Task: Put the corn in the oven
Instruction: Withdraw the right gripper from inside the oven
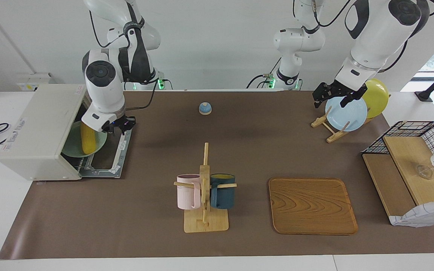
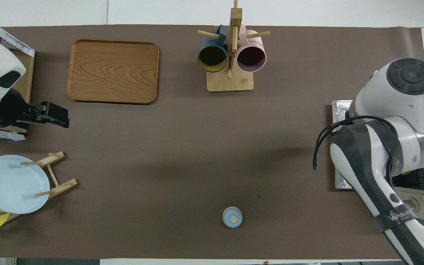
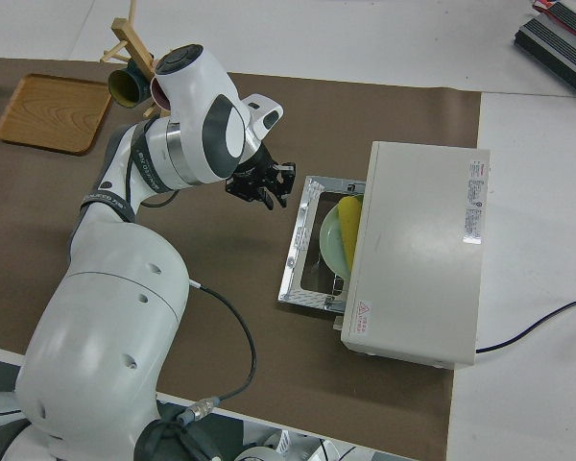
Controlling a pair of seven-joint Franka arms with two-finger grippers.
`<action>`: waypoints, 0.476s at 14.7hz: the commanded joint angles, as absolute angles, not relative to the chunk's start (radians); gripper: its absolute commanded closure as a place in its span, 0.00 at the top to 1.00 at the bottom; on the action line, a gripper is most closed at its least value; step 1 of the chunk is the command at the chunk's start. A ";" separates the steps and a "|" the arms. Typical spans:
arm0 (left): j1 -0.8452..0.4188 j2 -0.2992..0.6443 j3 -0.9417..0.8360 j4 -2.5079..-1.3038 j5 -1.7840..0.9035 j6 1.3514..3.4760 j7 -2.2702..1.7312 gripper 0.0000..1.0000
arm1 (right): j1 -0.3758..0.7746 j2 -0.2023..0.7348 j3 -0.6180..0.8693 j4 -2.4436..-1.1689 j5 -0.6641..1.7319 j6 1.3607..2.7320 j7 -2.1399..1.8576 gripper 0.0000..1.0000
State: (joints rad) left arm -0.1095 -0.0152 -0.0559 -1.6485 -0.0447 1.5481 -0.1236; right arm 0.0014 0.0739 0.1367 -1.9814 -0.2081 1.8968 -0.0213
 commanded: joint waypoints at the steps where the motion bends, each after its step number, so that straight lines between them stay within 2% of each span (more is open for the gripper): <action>1: -0.098 -0.037 -0.063 -1.666 -0.026 1.548 -0.118 1.00 | 0.014 0.086 0.143 -2.084 -0.198 2.034 0.046 0.00; 4: -0.098 -0.035 -0.063 -1.666 -0.026 1.548 -0.118 1.00 | 0.006 0.118 0.141 -2.157 -0.198 2.143 0.051 0.00; 7: -0.098 -0.037 -0.063 -1.666 -0.026 1.548 -0.118 1.00 | -0.003 0.132 0.141 -2.169 -0.198 2.154 0.057 0.00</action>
State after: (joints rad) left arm -0.1095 -0.0152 -0.0559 -1.6485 -0.0447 1.5481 -0.1236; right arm 0.0151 0.1378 0.1334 -2.1493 -0.2077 2.1343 0.0483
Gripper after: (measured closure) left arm 0.000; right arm 0.991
